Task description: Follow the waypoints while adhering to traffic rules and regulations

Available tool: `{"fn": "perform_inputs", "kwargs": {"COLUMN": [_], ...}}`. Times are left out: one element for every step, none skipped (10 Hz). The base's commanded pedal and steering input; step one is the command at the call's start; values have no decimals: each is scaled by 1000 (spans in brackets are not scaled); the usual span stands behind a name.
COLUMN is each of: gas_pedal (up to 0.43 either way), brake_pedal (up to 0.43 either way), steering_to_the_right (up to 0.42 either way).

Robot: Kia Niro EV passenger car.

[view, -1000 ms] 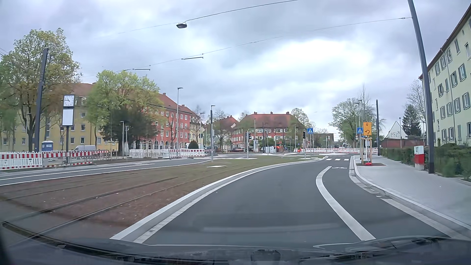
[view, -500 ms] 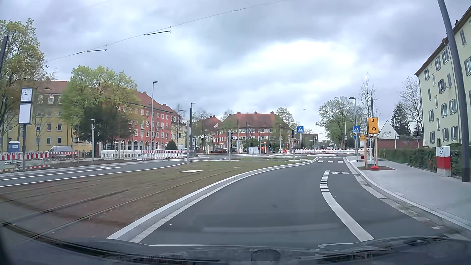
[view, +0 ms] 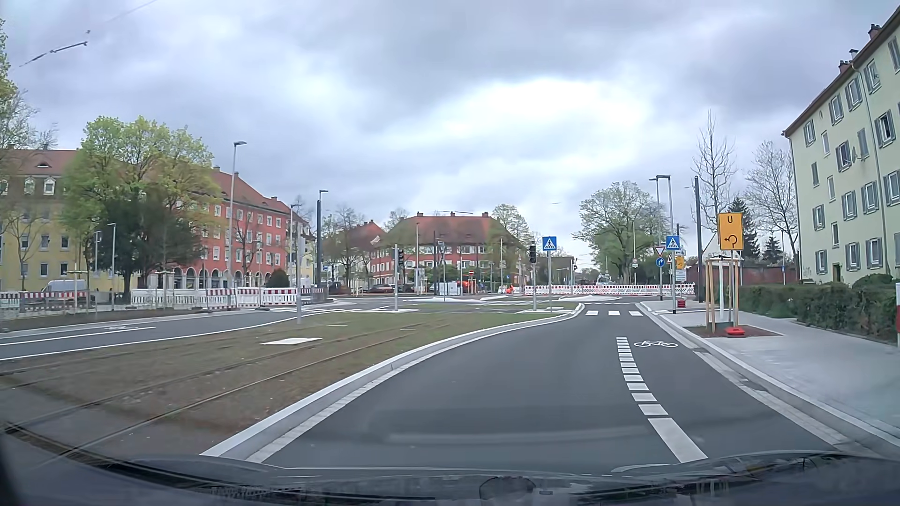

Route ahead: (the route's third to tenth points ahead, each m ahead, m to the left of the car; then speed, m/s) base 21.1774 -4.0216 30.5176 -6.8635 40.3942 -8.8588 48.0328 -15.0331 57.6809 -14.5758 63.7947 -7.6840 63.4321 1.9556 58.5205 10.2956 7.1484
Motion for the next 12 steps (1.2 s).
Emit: {"fn": "perform_inputs", "kwargs": {"gas_pedal": [28, 28, 28, 28, 28, 28, 28, 28, 28, 28, 28, 28], "brake_pedal": [0, 0, 0, 0, 0, 0, 0, 0, 0, 0, 0, 0], "steering_to_the_right": [85, 86, 89, 95, 100, 103, 108, 112, 114, 115, 116, 116]}}
